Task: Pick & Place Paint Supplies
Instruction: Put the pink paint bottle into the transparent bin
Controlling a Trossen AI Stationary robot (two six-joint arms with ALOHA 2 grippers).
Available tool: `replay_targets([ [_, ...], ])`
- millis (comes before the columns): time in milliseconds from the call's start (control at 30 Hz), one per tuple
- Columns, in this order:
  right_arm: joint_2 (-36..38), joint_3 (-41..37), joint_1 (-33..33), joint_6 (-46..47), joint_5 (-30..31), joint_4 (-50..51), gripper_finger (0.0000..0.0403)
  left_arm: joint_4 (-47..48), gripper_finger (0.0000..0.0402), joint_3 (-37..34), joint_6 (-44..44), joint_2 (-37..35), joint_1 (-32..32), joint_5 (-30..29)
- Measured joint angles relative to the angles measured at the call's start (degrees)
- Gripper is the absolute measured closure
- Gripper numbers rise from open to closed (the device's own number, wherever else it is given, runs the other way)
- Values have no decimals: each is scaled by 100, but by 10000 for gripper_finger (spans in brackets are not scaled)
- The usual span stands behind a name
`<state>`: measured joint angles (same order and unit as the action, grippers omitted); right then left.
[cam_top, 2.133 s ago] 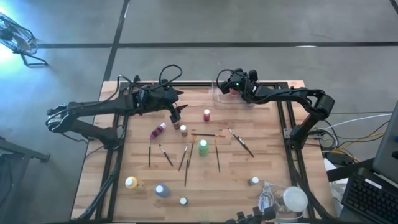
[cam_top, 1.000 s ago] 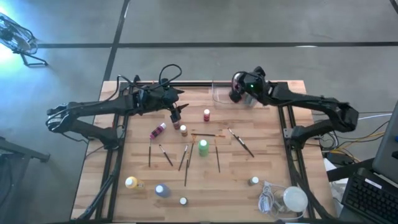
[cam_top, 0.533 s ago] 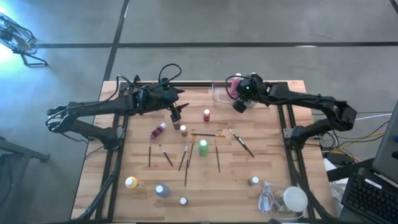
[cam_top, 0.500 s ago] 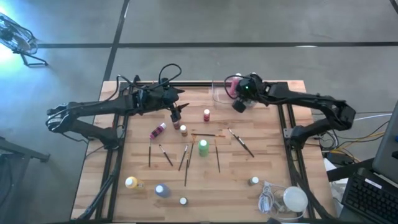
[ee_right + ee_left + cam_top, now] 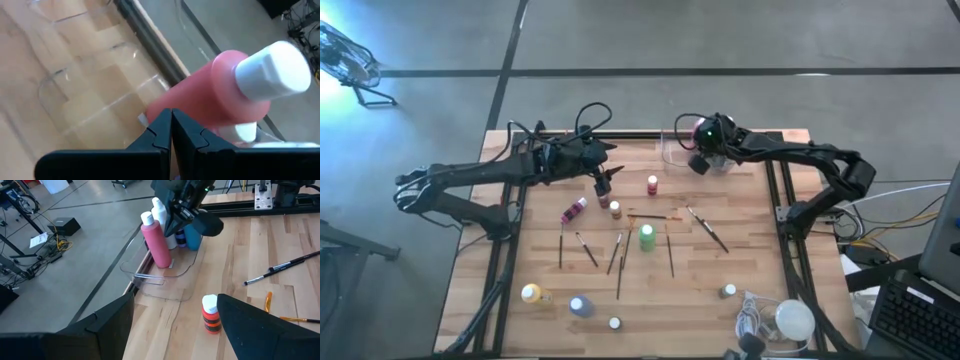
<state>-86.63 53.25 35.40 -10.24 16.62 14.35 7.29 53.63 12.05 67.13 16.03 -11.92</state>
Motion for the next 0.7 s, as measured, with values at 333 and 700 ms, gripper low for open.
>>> replay_targets([
  [333,-148,1,94,-94,84,-225,395,2,113,2,-2,0,0,0],
  [700,-151,0,90,-251,424,-415,395,2,113,2,-2,0,2,0],
])
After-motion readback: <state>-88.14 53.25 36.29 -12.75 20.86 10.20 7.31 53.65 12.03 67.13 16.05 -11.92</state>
